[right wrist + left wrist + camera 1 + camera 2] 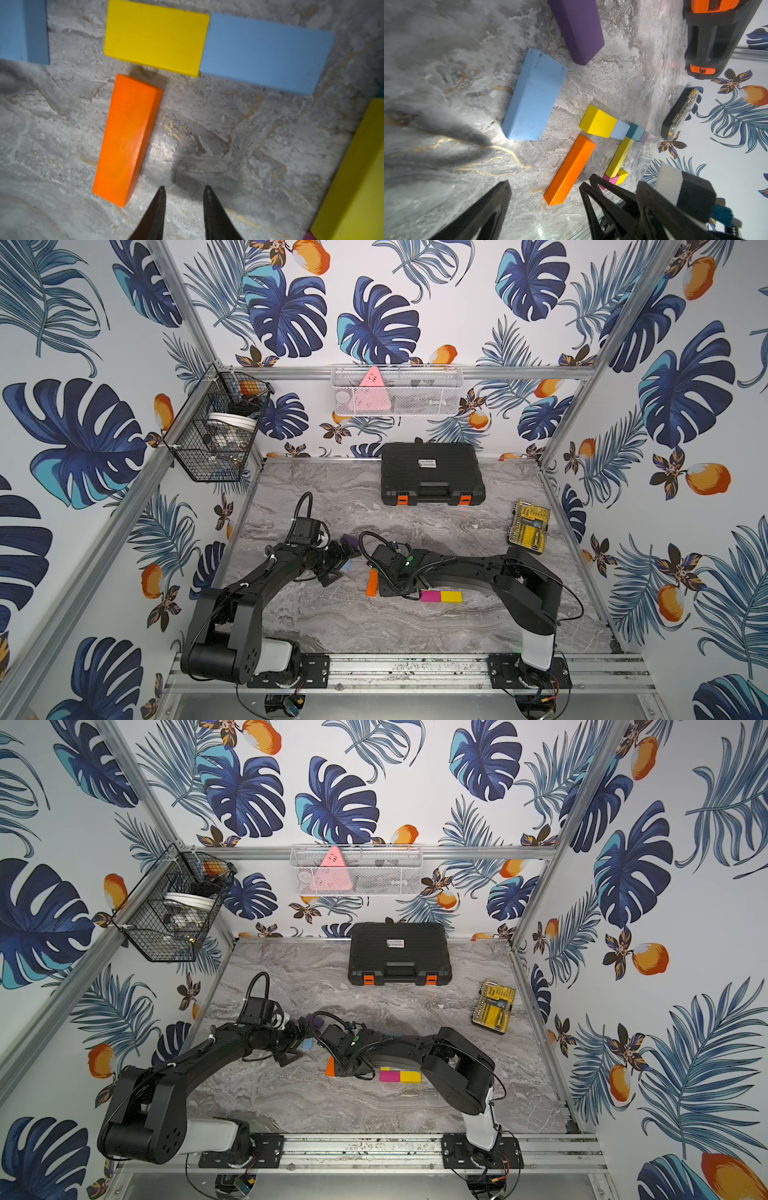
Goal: Assemble the letter c with building blocks
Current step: Assemble the building block at the center of the board.
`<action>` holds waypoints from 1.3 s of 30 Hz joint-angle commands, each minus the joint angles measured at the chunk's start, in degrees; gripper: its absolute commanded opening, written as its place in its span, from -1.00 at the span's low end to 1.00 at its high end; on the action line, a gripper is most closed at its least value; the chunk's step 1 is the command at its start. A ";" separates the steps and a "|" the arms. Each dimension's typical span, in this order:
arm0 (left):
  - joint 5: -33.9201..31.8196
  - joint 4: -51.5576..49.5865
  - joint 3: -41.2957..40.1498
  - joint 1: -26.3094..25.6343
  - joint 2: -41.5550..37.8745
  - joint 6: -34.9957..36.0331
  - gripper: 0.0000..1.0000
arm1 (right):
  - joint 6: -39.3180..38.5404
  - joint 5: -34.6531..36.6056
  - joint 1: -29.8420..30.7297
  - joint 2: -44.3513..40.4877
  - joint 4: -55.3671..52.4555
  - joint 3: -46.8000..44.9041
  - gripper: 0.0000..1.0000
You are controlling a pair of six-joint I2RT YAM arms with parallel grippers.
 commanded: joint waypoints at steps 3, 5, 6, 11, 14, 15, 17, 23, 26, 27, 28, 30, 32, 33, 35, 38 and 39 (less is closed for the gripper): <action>-0.25 0.15 0.28 -0.42 0.16 -0.22 0.98 | -0.84 2.41 -0.67 2.21 -1.50 3.07 -0.40; -0.39 0.15 0.18 -0.52 0.22 -0.27 0.98 | -1.06 2.62 -0.85 2.97 -1.76 4.03 -0.40; -0.43 0.15 0.17 -0.60 0.24 -0.27 0.99 | -1.12 2.53 -1.01 3.37 -1.84 4.49 -0.41; -0.61 -0.02 0.35 -0.70 0.21 -0.18 0.98 | -1.45 2.23 -1.46 4.66 -2.12 6.10 -0.41; -0.67 -0.05 0.39 -0.74 0.29 -0.18 0.98 | -1.51 1.99 -1.79 4.66 -2.04 6.62 -0.41; -0.69 -0.04 0.39 -0.78 0.22 -0.18 0.98 | -1.60 1.86 -1.90 6.31 -1.95 6.80 -0.41; -0.69 -0.02 0.39 -0.78 0.24 -0.22 0.98 | -1.63 1.77 -1.99 6.51 -1.95 7.14 -0.41; -0.77 0.06 0.31 -0.87 0.25 -0.27 0.98 | -1.78 1.26 -2.51 7.04 -1.77 7.96 -0.42; -0.76 0.18 0.20 -0.96 0.22 -0.29 0.98 | -1.77 1.14 -2.56 7.19 -1.75 8.06 -0.41; -0.78 0.20 0.17 -0.96 0.28 -0.35 0.98 | -1.76 1.01 -2.70 7.21 -1.61 8.13 -0.41; -0.77 0.24 0.13 -0.96 0.21 -0.44 0.98 | -1.74 0.96 -2.69 7.08 -1.52 8.13 -0.41; -0.78 0.15 0.09 -1.02 0.21 -0.44 0.98 | -1.78 0.83 -2.78 7.04 -1.44 8.13 -0.41; -0.76 0.20 0.08 -1.05 0.23 -0.36 0.98 | -1.82 0.74 -2.78 7.05 -1.34 8.14 -0.42; -0.87 0.24 0.06 -1.05 0.26 -0.44 0.98 | -1.82 0.63 -2.78 7.04 -1.33 8.09 -0.42; -0.83 0.24 0.05 -1.08 0.16 -0.42 0.98 | -1.87 0.47 -2.87 7.05 -1.09 8.05 -0.42; -0.87 0.24 0.10 -1.14 0.12 -0.37 0.98 | -1.83 0.20 -2.87 6.96 -0.94 8.05 -0.42; -0.87 0.15 0.12 -1.13 0.12 -0.40 0.98 | -1.87 0.14 -2.87 6.72 -0.97 7.96 -0.42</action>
